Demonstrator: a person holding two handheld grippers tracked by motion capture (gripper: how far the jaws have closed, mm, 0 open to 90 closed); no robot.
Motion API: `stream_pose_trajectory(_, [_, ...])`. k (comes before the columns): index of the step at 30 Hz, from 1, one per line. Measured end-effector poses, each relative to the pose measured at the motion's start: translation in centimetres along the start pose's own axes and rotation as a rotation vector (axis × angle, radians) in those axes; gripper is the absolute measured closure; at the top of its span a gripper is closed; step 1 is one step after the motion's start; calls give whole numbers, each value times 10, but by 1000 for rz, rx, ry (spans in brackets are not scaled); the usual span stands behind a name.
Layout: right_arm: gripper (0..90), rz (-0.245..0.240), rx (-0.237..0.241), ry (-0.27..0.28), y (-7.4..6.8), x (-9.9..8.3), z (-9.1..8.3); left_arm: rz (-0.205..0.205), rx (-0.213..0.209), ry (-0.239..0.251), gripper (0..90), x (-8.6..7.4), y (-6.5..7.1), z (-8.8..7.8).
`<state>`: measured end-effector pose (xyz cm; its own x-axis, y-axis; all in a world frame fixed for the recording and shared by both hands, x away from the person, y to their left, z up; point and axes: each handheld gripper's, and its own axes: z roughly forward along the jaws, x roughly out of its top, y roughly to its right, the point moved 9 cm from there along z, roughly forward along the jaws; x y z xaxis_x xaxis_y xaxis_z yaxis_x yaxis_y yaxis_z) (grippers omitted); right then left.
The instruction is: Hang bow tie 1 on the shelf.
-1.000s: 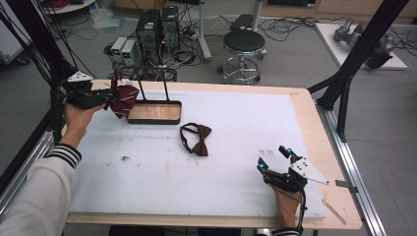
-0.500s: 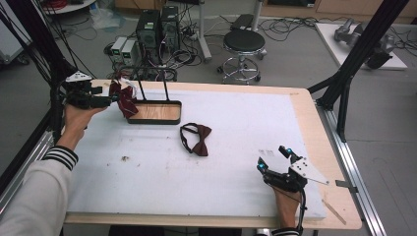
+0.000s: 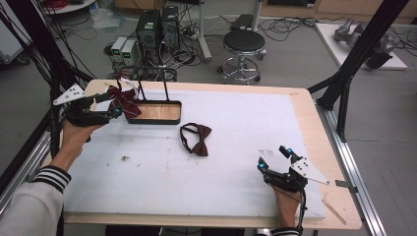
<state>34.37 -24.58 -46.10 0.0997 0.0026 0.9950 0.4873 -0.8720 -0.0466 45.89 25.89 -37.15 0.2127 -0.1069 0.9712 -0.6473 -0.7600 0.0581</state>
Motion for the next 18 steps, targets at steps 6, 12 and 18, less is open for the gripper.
stream_pose_trajectory(6, [105, 1, -3, 0, 0, 0, 0, -6, -42, 66, 173, -3, 15, -11])
stream_pose_trajectory(12, [105, -4, -4, -3, -1, 0, 0, -2, -49, 111, 173, -6, 26, -22])
stream_pose_trajectory(18, [106, -3, -4, -2, -1, 0, 0, 12, -53, 156, 173, -8, 45, -30])
